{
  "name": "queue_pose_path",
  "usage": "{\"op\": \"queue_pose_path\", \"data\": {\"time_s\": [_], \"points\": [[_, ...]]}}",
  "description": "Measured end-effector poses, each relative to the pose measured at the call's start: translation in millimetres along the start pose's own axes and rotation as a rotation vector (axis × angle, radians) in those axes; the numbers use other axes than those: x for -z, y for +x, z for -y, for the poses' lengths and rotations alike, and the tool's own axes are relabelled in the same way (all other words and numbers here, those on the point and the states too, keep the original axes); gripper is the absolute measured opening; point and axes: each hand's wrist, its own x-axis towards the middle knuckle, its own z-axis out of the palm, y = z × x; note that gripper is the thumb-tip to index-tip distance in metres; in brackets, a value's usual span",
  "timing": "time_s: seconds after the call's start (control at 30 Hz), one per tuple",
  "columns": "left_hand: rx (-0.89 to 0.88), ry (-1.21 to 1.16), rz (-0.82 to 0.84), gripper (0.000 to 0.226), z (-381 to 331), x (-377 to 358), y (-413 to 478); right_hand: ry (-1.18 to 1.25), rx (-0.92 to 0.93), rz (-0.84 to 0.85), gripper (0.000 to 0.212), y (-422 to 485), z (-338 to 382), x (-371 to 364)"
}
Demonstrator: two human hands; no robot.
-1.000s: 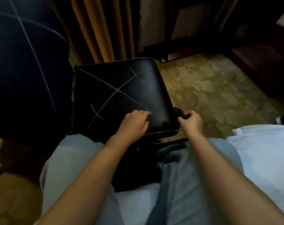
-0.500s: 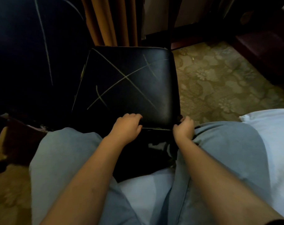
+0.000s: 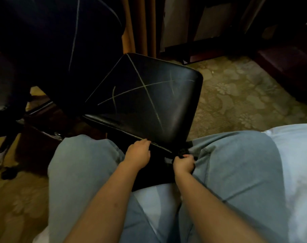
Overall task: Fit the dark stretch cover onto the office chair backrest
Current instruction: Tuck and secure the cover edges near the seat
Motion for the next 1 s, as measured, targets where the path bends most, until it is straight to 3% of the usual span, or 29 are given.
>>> {"op": "queue_pose_path", "data": {"time_s": [0.1,0.17,0.47,0.67,0.73,0.83,0.93,1.0], "points": [[0.068,0.023,0.041,0.049,4.9,-6.4,-1.1,-0.034,-0.015,0.089,0.006,-8.3,-1.8,-0.6],[0.109,0.039,0.093,0.052,8.4,-5.1,1.1,-0.084,0.04,0.118,0.017,-10.9,-2.2,-3.9],[0.19,0.09,0.161,0.063,16.9,-10.5,10.4,-0.311,0.491,0.213,0.012,-29.7,0.7,-8.2],[0.188,0.1,0.186,0.064,13.6,-8.9,14.0,-0.299,0.607,0.297,0.013,-33.4,4.7,-6.2],[0.175,0.096,0.19,0.064,10.3,-9.5,14.5,-0.279,0.573,0.269,0.021,-33.6,5.1,-5.4],[0.139,0.104,0.181,0.065,7.5,-13.7,14.4,-0.123,0.376,0.161,0.038,-28.1,6.7,-1.8],[0.104,0.081,0.159,0.065,3.4,-16.4,13.6,-0.126,0.247,0.055,0.038,-20.6,10.7,3.7],[0.083,0.051,0.121,0.063,0.6,-16.7,13.0,-0.16,0.292,0.021,0.035,-19.0,12.6,4.3]]}}
